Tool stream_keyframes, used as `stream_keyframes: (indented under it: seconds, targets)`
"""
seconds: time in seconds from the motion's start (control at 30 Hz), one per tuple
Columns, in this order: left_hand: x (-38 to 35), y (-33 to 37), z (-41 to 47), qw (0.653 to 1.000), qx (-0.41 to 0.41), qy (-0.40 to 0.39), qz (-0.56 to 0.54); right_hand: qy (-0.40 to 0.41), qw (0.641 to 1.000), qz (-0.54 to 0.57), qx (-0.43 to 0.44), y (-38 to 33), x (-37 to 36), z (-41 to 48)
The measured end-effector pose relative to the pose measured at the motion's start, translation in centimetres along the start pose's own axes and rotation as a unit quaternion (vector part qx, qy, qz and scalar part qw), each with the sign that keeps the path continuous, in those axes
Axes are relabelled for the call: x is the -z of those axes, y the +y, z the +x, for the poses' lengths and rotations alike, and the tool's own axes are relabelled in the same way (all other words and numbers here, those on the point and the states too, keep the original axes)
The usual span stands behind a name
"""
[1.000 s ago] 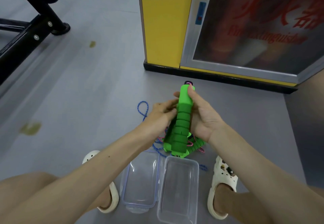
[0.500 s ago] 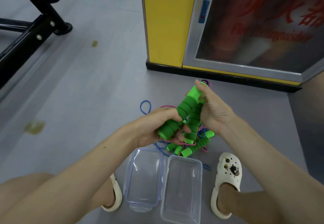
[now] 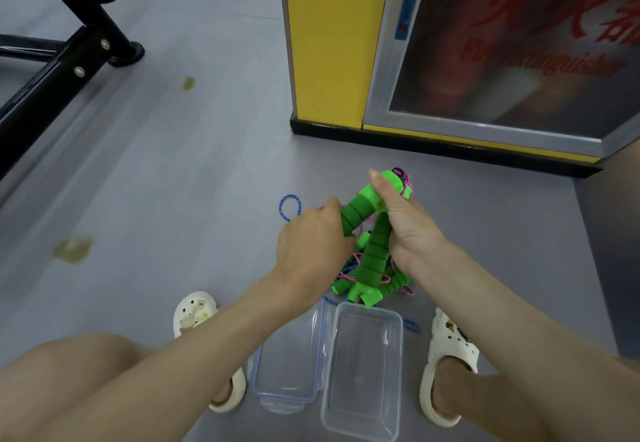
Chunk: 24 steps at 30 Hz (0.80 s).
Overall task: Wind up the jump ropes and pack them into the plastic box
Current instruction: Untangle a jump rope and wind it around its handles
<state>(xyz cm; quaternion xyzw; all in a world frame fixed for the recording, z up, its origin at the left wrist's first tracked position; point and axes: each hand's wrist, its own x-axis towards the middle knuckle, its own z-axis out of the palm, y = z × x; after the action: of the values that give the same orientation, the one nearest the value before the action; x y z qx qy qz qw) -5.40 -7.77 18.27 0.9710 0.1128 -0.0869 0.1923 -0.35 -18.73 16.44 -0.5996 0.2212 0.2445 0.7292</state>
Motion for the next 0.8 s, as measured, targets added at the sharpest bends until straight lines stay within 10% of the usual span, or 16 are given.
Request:
stream_keyframes:
  seconds: [0.1,0.17,0.27,0.33,0.53,0.6,0.7,0.8]
  targets:
    - [-0.2,0.0,0.5,0.999,-0.022,0.023,0.011,0.013,1.0,-0.016,0.001,-0.8,0.0,0.1]
    - [0.6,-0.2,1.6,0.97,0.0,-0.107,-0.217,-0.015,1.0,-0.019,-0.004,-1.5,0.3,0.2]
    - [2.4,-0.3,1.7,0.776,0.073,-0.355,-0.516,-0.124,0.992,-0.007,-0.025,-2.0,0.6,-0.2]
    - [2.6,-0.3,1.2,0.714,0.098,-0.409,-0.56,-0.154,0.988,-0.022,-0.014,-1.8,0.5,-0.4]
    - [-0.1,0.2,1.2,0.951,0.073,-0.11,-0.28,-0.103,0.994,-0.041,-0.023,-0.8,-0.1,-0.3]
    - [-0.7,-0.1,1.2,0.977,0.039,-0.039,-0.208,-0.096,0.994,-0.051,-0.013,-0.8,-0.1,-0.3]
    - [0.0,-0.2,1.5,0.936,0.028,-0.129,-0.325,-0.111,0.992,-0.057,0.006,-1.4,0.1,-0.3]
    - [1.6,-0.1,1.4,0.783,0.077,-0.322,-0.527,-0.179,0.982,-0.051,-0.015,-1.7,0.2,-0.8]
